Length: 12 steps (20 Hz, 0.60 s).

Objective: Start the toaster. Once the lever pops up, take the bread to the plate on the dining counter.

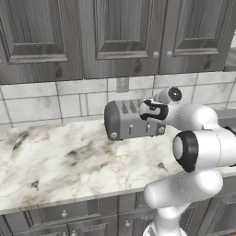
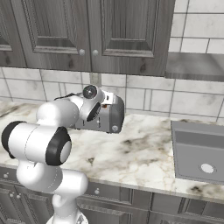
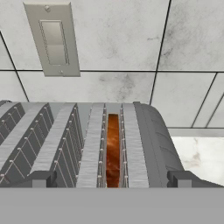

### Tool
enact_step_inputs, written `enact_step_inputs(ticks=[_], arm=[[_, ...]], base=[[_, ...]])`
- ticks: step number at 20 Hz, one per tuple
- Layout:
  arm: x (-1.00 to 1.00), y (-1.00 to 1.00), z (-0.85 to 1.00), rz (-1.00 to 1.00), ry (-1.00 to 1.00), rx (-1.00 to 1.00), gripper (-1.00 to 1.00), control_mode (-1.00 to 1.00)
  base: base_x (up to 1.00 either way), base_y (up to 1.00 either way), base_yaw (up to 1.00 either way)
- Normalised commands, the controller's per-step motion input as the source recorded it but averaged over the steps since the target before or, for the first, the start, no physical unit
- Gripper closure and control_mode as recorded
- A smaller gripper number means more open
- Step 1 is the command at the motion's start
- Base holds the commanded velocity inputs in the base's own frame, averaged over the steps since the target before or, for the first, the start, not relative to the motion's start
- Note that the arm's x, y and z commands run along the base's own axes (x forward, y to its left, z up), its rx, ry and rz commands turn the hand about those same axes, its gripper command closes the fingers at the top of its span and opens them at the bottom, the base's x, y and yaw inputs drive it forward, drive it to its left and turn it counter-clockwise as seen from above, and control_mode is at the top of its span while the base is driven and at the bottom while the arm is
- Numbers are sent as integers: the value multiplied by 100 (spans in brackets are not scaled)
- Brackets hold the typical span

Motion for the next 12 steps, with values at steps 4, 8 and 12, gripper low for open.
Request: enact_step_inputs(ticks=[4, 8, 12], arm=[[0, 0, 0, 0, 0, 0, -100, -100], [0, 0, 0, 0, 0, 0, -100, -100], [0, 0, 0, 0, 0, 0, -100, -100]], base=[[0, 0, 0], [0, 0, 0], [0, 0, 0]])
